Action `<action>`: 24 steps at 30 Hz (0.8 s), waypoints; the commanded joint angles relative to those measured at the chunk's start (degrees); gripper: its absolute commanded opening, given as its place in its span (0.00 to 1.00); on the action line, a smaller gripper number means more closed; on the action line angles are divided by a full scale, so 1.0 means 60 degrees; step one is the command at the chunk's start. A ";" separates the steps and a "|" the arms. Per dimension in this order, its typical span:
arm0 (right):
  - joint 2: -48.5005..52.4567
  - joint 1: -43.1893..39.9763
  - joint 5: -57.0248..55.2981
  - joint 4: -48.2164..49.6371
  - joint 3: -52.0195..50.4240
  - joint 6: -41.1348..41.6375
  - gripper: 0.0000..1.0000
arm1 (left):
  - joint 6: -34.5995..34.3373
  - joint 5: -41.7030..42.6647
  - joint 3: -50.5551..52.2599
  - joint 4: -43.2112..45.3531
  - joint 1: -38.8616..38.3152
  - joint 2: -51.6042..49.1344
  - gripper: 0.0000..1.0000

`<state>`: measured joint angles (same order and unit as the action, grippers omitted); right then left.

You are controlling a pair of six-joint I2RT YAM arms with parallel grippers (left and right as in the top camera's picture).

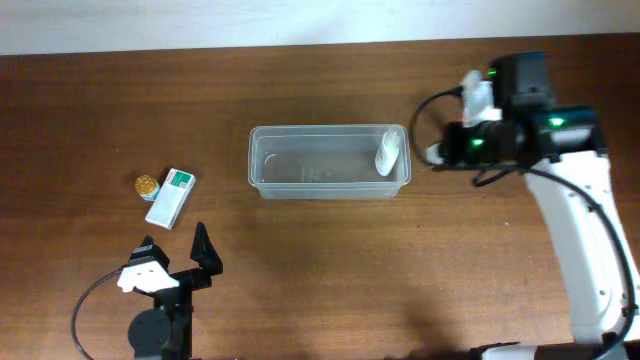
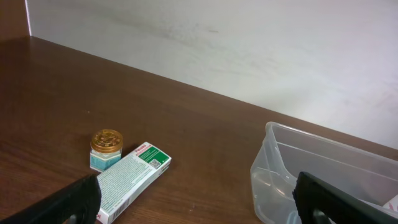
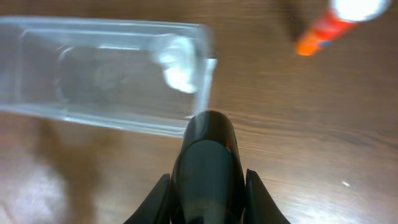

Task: Pack container
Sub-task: 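Carry the dark bottle left over the container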

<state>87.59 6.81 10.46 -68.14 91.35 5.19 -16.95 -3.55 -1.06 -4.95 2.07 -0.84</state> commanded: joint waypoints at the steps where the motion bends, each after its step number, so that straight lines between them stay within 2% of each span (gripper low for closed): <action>1: 0.0040 0.0776 -0.0288 0.0251 0.0186 0.0488 0.17 | 0.0080 0.0106 0.0066 0.0025 0.0058 0.0084 0.99; 11: 0.1188 0.2306 -0.1905 0.1045 0.0178 0.1399 0.17 | 0.0080 0.0106 0.0066 0.0025 0.0058 0.0084 0.99; 24: 0.2830 0.2506 -0.2120 0.1683 0.0178 0.1479 0.17 | 0.0080 0.0106 0.0066 0.0025 0.0058 0.0084 0.99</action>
<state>104.22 21.43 -0.91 -58.57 91.35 13.43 -16.95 -3.55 -1.06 -4.95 2.07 -0.84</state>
